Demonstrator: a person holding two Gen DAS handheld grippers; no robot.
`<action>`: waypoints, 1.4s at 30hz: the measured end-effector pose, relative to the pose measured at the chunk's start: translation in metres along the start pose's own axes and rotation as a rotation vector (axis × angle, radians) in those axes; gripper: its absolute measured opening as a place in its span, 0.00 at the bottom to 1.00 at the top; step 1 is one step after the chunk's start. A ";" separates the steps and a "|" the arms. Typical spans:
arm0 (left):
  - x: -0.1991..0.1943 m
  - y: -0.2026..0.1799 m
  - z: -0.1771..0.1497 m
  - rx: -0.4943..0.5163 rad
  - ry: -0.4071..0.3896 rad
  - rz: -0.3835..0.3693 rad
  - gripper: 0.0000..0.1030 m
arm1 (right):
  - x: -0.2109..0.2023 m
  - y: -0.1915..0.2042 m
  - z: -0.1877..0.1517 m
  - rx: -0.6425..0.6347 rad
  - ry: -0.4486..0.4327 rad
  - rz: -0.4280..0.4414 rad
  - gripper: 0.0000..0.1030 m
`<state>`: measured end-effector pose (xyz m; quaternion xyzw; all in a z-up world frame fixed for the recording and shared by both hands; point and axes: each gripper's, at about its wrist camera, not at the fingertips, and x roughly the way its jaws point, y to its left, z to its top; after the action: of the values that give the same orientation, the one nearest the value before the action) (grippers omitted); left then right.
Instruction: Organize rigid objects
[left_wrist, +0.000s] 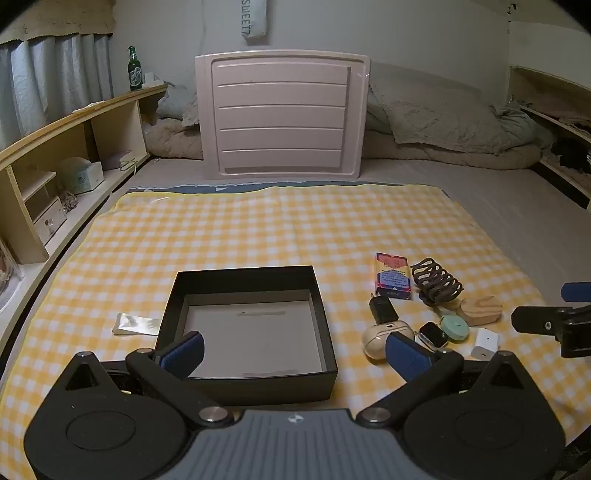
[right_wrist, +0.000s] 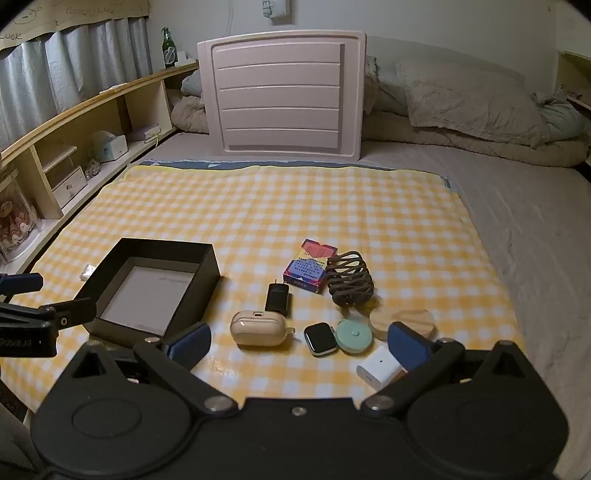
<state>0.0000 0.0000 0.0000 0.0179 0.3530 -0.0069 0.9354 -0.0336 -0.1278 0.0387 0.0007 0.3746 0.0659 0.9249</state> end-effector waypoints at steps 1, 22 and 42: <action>0.000 0.000 0.000 0.001 0.001 0.001 1.00 | 0.000 0.000 0.000 0.000 0.003 0.000 1.00; 0.004 0.002 -0.003 -0.008 0.016 0.007 1.00 | 0.004 -0.001 -0.002 0.000 0.018 0.005 1.00; 0.004 0.002 -0.004 -0.002 0.023 0.009 1.00 | 0.003 0.002 -0.002 0.002 0.023 0.005 1.00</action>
<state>0.0003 0.0020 -0.0054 0.0188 0.3635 -0.0022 0.9314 -0.0331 -0.1260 0.0352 0.0019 0.3851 0.0677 0.9204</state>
